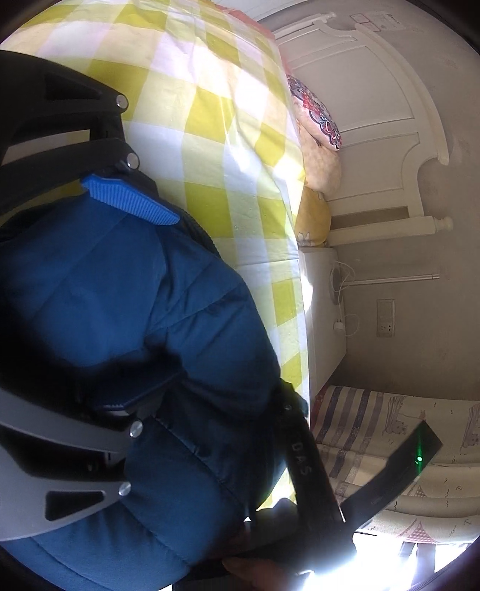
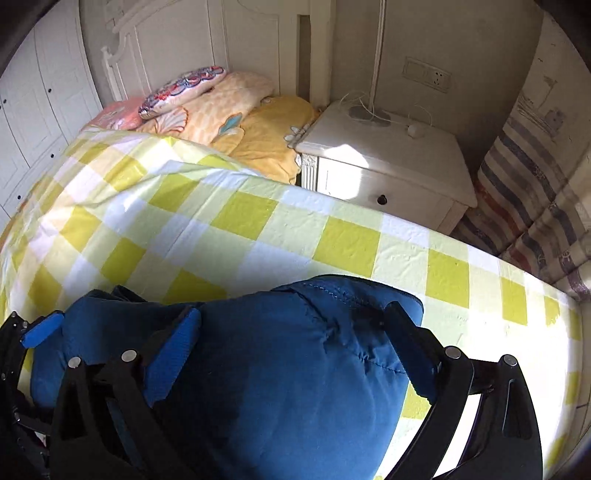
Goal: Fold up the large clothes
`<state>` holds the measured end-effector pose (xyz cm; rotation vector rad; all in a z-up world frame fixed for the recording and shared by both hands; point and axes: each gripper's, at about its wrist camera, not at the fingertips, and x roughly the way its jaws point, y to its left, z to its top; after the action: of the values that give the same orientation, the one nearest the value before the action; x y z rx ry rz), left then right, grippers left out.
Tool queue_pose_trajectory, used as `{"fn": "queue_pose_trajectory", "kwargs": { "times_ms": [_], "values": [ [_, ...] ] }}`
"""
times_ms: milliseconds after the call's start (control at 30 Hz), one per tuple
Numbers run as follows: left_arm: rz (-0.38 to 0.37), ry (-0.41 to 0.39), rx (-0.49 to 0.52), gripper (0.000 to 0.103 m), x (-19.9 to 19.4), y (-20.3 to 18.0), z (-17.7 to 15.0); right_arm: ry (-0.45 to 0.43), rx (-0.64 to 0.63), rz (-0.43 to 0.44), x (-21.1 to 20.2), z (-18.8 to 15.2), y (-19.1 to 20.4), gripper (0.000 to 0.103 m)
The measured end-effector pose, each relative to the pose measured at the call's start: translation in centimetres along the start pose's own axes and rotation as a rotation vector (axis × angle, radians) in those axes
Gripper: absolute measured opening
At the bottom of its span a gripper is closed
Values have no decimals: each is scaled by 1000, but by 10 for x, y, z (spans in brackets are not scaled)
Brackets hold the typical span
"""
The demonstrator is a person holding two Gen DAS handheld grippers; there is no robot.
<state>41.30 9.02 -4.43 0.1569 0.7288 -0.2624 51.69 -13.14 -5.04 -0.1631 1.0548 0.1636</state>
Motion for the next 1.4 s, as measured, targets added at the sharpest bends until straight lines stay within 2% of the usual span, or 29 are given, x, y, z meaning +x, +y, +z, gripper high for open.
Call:
{"fn": "queue_pose_trajectory", "kwargs": {
  "times_ms": [133,300,367,500,567,600,633,700,733,833,933,1033,1133,1233,1300,1333,1367,1400],
  "values": [
    [-5,14,-13,80,5,3,1,-23,-4,-29,6,-3,2,93],
    [5,21,-18,84,6,3,0,-85,-8,-66,-5,-9,3,93],
    [18,20,-17,86,5,3,0,-103,6,-72,-21,-16,2,99],
    [21,39,-39,91,-5,11,-1,-173,130,55,-77,-53,-8,99],
    [18,30,-53,91,-29,15,-3,-211,110,112,-107,-85,-7,99],
    [-3,22,-75,93,-43,19,-7,-228,79,118,-120,-100,-3,99],
    [-37,23,-108,98,-57,25,-13,-241,59,119,-132,-117,-4,99],
    [-158,47,-175,100,-78,38,-30,-248,75,147,-149,-150,-13,99],
    [-211,74,-199,100,-84,42,-41,-242,109,184,-154,-165,-20,99],
    [-287,141,-257,101,-91,50,-77,-198,226,318,-152,-203,-39,99],
    [-399,190,-373,101,-90,65,-104,-140,281,456,-139,-229,-37,99],
    [-448,238,-436,101,-82,71,-115,-110,307,565,-127,-242,-28,99],
    [-460,255,-473,101,-74,68,-118,-96,366,642,-116,-246,-30,99],
    [-489,255,-488,101,-63,62,-115,-48,421,773,-95,-246,-31,99],
    [-489,252,-472,101,-57,54,-109,-69,411,795,-92,-241,-26,99],
    [-499,258,-467,101,-53,50,-104,-80,400,779,-92,-239,-21,99],
    [-520,257,-468,96,-50,46,-100,-110,390,764,-95,-238,-17,99],
    [-572,241,-462,69,-50,41,-97,-155,371,733,-101,-238,-14,95]
  ]
}}
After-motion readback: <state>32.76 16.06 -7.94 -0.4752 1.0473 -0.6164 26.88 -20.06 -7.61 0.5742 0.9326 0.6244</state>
